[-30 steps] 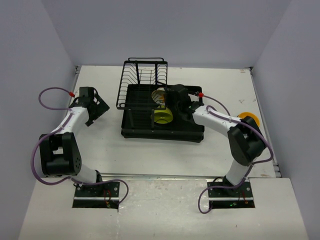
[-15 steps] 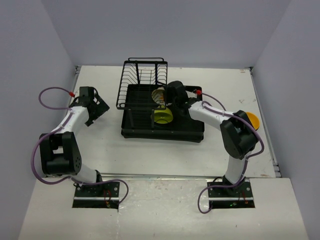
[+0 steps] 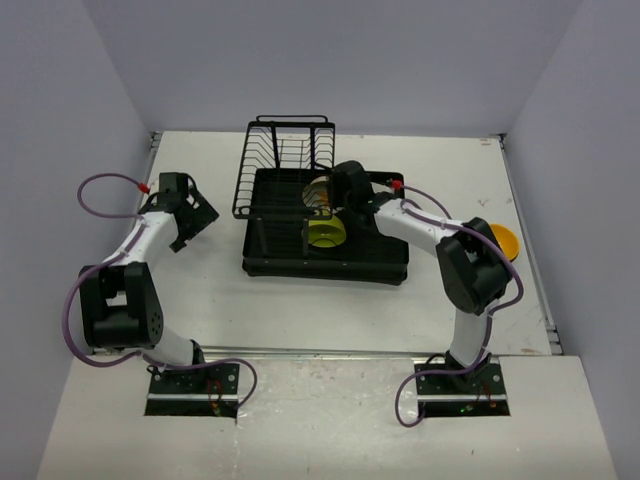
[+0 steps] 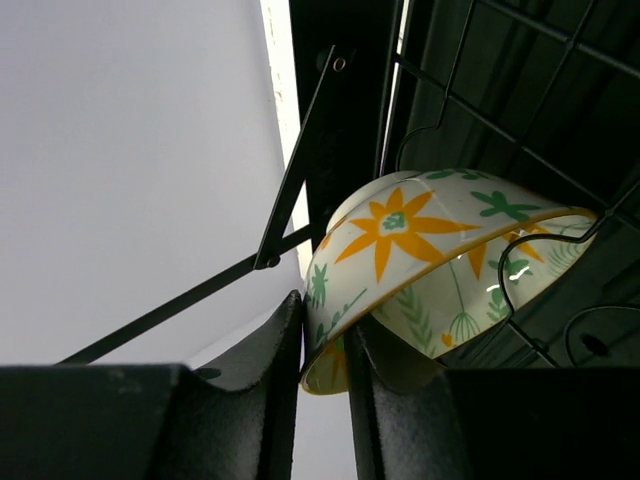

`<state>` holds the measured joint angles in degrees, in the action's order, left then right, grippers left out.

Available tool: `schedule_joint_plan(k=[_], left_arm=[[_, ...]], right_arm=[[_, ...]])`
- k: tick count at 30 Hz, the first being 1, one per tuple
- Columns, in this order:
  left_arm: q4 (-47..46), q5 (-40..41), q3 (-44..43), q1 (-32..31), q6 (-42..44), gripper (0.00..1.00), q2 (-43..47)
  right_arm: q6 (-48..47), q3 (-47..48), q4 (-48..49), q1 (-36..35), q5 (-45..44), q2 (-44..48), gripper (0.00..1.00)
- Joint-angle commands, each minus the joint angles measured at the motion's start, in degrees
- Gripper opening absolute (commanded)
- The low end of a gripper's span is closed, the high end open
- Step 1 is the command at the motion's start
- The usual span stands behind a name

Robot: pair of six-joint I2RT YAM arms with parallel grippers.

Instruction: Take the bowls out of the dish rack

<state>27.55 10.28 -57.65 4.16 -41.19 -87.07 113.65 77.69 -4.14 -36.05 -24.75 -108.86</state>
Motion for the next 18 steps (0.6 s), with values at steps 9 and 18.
schedule_joint_plan(k=[9, 18], left_arm=[[0.49, 1.14, -3.00, 0.49, 1.02, 1.00, -0.56], [0.05, 1.49, -2.38, 0.49, 1.29, 1.00, -0.73]], right_arm=[[13.53, 0.80, -3.16, 0.37, -1.53, 0.22, 0.00], [13.36, -10.18, 14.40, 0.81, 2.95, 2.16, 0.00]])
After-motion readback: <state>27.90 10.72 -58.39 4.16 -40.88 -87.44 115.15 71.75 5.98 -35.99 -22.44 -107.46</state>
